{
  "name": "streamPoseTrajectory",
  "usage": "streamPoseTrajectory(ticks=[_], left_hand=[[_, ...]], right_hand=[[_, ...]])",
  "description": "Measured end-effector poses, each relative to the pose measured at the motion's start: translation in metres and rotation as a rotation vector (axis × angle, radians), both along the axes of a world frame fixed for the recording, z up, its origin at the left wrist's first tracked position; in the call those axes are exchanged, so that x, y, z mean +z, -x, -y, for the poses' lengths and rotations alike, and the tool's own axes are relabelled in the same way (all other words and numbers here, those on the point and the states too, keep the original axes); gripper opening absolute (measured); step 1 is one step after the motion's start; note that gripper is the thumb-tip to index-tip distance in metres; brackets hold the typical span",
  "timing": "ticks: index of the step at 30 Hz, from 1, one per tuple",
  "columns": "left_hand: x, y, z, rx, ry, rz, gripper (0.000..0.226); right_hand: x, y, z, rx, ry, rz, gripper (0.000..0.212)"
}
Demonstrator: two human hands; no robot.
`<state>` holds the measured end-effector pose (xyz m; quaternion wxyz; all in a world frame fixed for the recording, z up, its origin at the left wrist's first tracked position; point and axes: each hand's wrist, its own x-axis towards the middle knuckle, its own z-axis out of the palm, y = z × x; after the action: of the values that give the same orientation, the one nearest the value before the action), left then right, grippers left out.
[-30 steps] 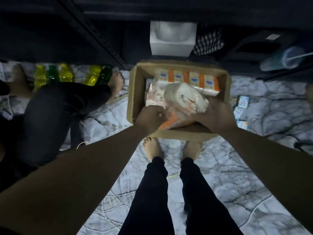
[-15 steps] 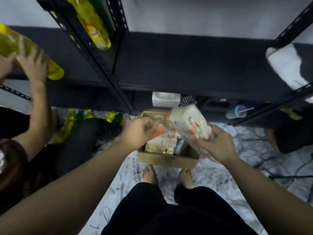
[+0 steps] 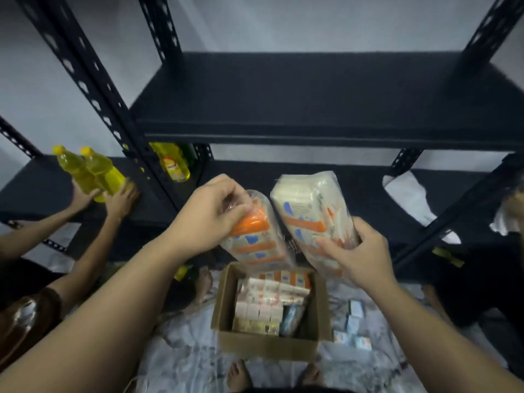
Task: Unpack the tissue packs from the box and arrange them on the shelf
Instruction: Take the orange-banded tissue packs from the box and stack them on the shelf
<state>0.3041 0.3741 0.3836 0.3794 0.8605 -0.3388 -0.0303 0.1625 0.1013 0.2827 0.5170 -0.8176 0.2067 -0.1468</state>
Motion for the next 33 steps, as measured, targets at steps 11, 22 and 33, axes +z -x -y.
streamPoseTrajectory(ticks=[11, 22, 33], left_hand=[[0.172, -0.05, 0.081, 0.07, 0.158, 0.18, 0.01], [0.199, -0.147, 0.124, 0.182, 0.43, 0.007, 0.013], [0.113, -0.27, 0.086, 0.436, 0.293, -0.139, 0.027]], right_hand=[[0.154, -0.052, 0.068, -0.035, 0.101, 0.387, 0.046], [0.214, -0.111, 0.113, -0.11, 0.318, 0.349, 0.051], [0.179, -0.193, 0.091, -0.184, 0.773, 0.11, 0.067]])
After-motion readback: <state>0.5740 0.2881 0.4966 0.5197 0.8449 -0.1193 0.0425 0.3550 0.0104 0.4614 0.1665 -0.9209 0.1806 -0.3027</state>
